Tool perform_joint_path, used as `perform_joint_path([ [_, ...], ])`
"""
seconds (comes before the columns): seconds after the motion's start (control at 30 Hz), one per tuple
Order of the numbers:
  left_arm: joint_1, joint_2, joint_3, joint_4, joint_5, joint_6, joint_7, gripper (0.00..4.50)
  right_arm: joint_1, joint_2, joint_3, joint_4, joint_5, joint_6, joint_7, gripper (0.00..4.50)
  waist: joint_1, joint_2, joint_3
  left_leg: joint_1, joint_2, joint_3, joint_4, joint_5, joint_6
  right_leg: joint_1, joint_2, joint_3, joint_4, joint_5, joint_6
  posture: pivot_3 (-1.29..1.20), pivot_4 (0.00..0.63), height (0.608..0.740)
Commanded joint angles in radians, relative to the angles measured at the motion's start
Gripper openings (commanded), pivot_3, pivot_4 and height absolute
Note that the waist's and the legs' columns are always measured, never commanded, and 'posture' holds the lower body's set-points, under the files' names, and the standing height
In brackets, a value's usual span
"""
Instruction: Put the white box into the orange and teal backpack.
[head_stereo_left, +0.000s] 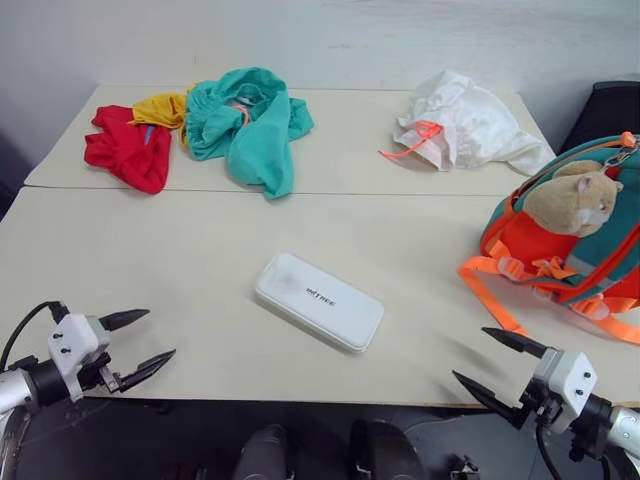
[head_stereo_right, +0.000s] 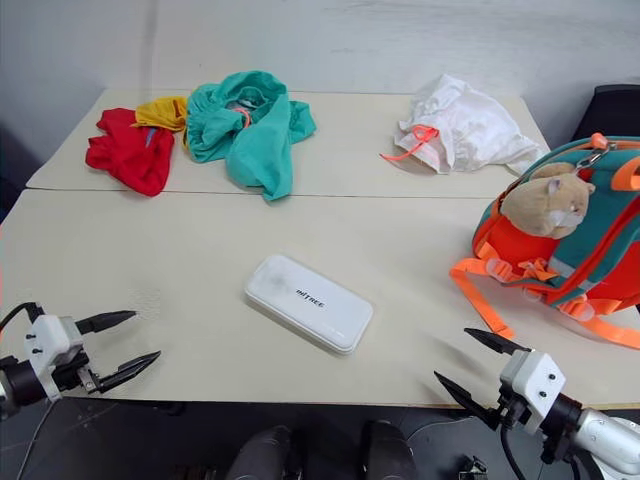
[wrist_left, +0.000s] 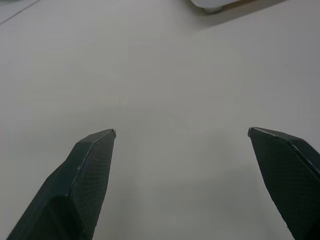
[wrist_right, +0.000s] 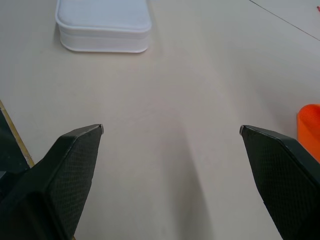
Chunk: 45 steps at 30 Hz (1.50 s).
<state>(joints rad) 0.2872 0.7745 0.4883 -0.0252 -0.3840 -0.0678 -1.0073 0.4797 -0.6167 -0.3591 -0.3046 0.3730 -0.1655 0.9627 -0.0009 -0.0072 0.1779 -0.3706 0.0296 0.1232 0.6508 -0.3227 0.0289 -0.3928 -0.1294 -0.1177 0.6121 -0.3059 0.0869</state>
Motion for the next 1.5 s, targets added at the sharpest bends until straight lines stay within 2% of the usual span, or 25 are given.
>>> perform_joint_path([
  [0.03, -0.007, 0.015, 0.015, 0.006, 0.003, -0.016, -0.002, 4.46, 0.003, -0.010, -0.011, -0.002, 0.004, -0.015, 0.001, 4.50, -0.002, 0.000, 0.000, 0.000, 0.000, 0.000, 0.000, 0.000, 0.000, 0.000, 0.000, 0.000, 0.000, 0.000, 0.000, 0.00, 0.150, 0.740],
  [0.17, -0.021, 0.025, 0.009, -0.017, -0.053, 0.077, -0.022, 4.46, 0.002, -0.014, 0.007, -0.032, 0.015, 0.007, 0.005, 4.50, -0.002, 0.000, 0.000, 0.000, 0.000, 0.000, 0.000, 0.001, 0.000, 0.000, 0.000, 0.000, 0.001, 0.000, 0.000, 0.00, 0.150, 0.740],
  [0.3, -0.064, 0.056, 0.000, -0.047, -0.122, 0.199, -0.052, 4.46, -0.024, -0.043, 0.060, -0.145, 0.065, 0.118, 0.006, 4.50, -0.002, 0.000, 0.000, 0.000, 0.000, 0.000, 0.000, 0.001, 0.000, 0.000, 0.000, 0.000, 0.001, 0.000, 0.000, 0.00, 0.150, 0.740],
  [0.33, -0.087, 0.059, -0.004, -0.058, -0.139, 0.225, -0.050, 4.28, -0.034, -0.059, 0.084, -0.182, 0.076, 0.158, 0.009, 4.32, -0.002, 0.000, 0.000, 0.000, 0.000, 0.000, 0.000, 0.001, 0.000, 0.000, 0.000, 0.000, 0.002, 0.000, 0.000, 0.00, 0.150, 0.740],
  [0.43, -0.199, 0.063, -0.059, -0.061, -0.103, 0.258, 0.002, 3.55, -0.095, -0.095, 0.179, -0.271, 0.081, 0.289, -0.018, 3.54, -0.001, 0.000, 0.000, 0.000, 0.000, 0.000, 0.002, 0.001, 0.000, 0.000, 0.000, 0.000, 0.003, 0.000, 0.000, 0.00, 0.150, 0.740],
  [0.57, -0.411, 0.035, -0.212, 0.012, 0.003, 0.284, 0.077, 2.34, -0.217, -0.113, 0.349, -0.243, -0.080, 0.363, -0.064, 2.24, 0.005, -0.001, -0.001, 0.000, -0.001, -0.001, 0.003, 0.002, -0.002, 0.000, 0.000, 0.000, 0.005, 0.000, 0.000, 0.00, 0.150, 0.740],
  [0.6, -0.454, 0.021, -0.248, 0.040, 0.022, 0.283, 0.082, 1.95, -0.246, -0.105, 0.372, -0.218, -0.112, 0.374, -0.088, 1.82, 0.004, -0.001, -0.001, -0.001, -0.001, -0.001, 0.003, 0.002, -0.002, -0.001, 0.000, -0.001, 0.005, 0.000, 0.000, 0.00, 0.150, 0.740],
  [0.7, -0.584, -0.031, -0.343, 0.143, 0.098, 0.259, 0.119, 1.16, -0.310, -0.106, 0.423, -0.161, -0.194, 0.382, -0.122, 0.95, 0.003, -0.002, -0.001, -0.001, -0.002, 0.001, 0.003, 0.003, -0.001, -0.001, 0.001, -0.002, 0.008, 0.000, 0.000, 0.00, 0.150, 0.740],
  [0.8, -0.679, -0.078, -0.415, 0.214, 0.153, 0.248, 0.131, 0.15, -0.337, -0.103, 0.435, -0.152, -0.212, 0.420, -0.142, 0.00, 0.001, -0.003, -0.001, -0.005, -0.001, 0.002, 0.009, 0.003, 0.000, -0.002, 0.004, -0.007, 0.010, 0.000, 0.001, 0.00, 0.150, 0.740],
  [0.83, -0.698, -0.090, -0.436, 0.231, 0.164, 0.241, 0.124, 0.04, -0.343, -0.104, 0.438, -0.152, -0.214, 0.432, -0.145, 0.00, 0.000, -0.003, 0.000, -0.005, 0.000, 0.002, 0.010, 0.003, 0.000, -0.002, 0.005, -0.009, 0.010, 0.000, 0.001, 0.00, 0.150, 0.740],
  [1.1, -0.747, -0.192, -0.523, 0.272, 0.185, 0.203, 0.088, 0.04, -0.408, -0.036, 0.477, -0.184, -0.185, 0.506, -0.173, 0.00, -0.003, -0.004, -0.001, -0.004, 0.002, 0.002, 0.013, 0.003, 0.000, -0.001, 0.005, -0.010, 0.012, 0.001, 0.001, 0.00, 0.150, 0.740],
  [1.27, -0.689, -0.167, -0.519, 0.195, 0.148, 0.244, 0.026, 0.04, -0.445, -0.021, 0.473, -0.188, -0.191, 0.547, -0.201, 0.00, -0.004, -0.004, -0.001, -0.004, 0.002, 0.002, 0.014, 0.003, 0.000, -0.001, 0.005, -0.010, 0.012, 0.001, 0.001, 0.00, 0.150, 0.740],
  [1.5, -0.557, -0.125, -0.492, 0.040, 0.104, 0.326, 0.011, 0.04, -0.517, -0.066, 0.418, -0.110, -0.184, 0.554, -0.180, 0.00, -0.002, -0.004, -0.001, -0.004, 0.001, 0.001, 0.014, 0.003, 0.000, -0.001, 0.004, -0.002, 0.012, 0.001, 0.001, 0.00, 0.150, 0.740],
])
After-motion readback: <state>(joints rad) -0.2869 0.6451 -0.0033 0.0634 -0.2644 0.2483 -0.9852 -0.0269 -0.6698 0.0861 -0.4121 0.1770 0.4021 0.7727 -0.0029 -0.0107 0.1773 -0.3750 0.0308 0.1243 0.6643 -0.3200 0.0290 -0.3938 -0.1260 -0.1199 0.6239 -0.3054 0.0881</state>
